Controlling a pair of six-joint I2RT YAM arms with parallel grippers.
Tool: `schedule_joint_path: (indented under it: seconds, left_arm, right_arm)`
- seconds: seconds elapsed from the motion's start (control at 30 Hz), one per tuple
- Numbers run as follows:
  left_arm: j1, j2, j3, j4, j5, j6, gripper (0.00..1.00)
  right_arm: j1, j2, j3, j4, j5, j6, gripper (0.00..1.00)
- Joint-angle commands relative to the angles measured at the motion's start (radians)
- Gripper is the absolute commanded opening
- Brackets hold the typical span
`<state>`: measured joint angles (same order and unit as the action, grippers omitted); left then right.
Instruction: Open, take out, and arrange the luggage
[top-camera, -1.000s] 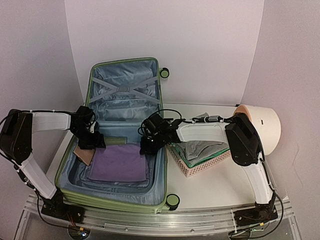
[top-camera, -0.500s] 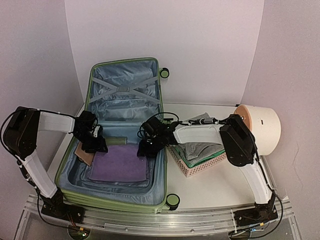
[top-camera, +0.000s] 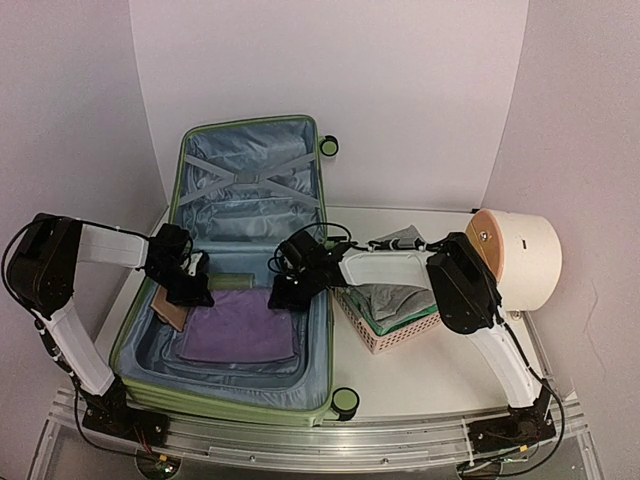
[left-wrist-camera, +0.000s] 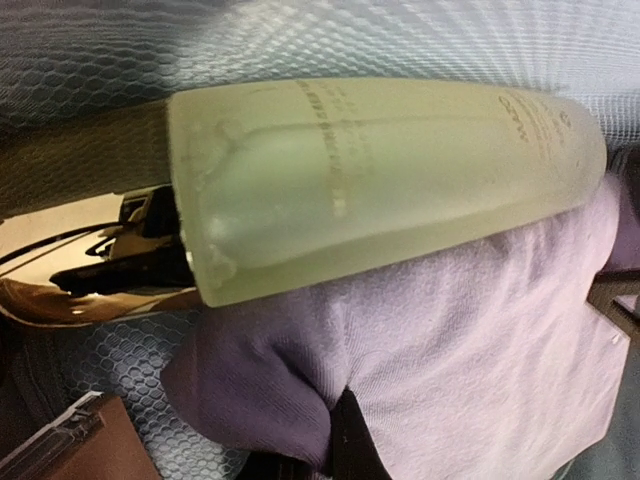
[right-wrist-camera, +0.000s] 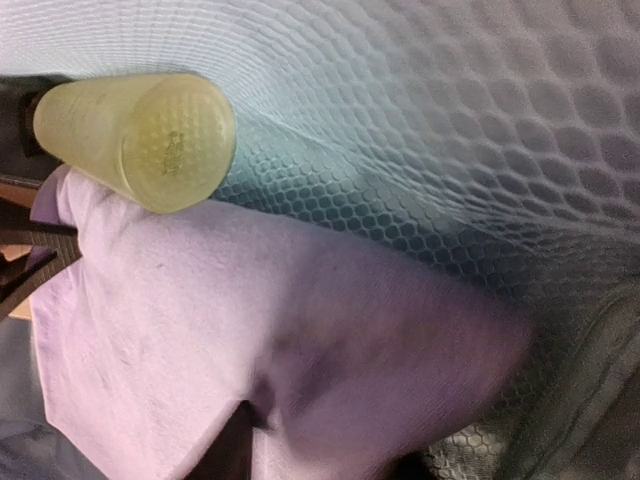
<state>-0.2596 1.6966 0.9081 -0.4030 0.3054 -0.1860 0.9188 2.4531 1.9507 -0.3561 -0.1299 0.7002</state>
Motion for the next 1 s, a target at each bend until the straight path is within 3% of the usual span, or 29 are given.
schedule_joint_path:
  seconds: [0.0, 0.1, 0.2, 0.6, 0.97]
  left_arm:
    - [0.004, 0.003, 0.052, -0.025, 0.082, 0.032, 0.00]
    - [0.005, -0.022, 0.073, -0.064, 0.073, 0.044, 0.00]
    - [0.006, -0.057, 0.088, -0.091, 0.069, 0.061, 0.00]
    - [0.006, -0.184, 0.304, -0.295, 0.112, 0.184, 0.00]
    - [0.006, -0.260, 0.438, -0.237, 0.214, 0.341, 0.00]
  right_arm:
    - [-0.008, 0.034, -0.024, 0.059, -0.060, -0.001, 0.22]
    - [-0.008, -0.013, -0.055, 0.087, -0.050, -0.005, 0.07]
    - [-0.008, -0.064, -0.068, 0.095, -0.033, -0.034, 0.00]
    - [-0.008, -0.304, -0.073, 0.119, 0.089, -0.184, 0.00]
    - [-0.012, -0.412, -0.059, 0.155, 0.212, -0.313, 0.00]
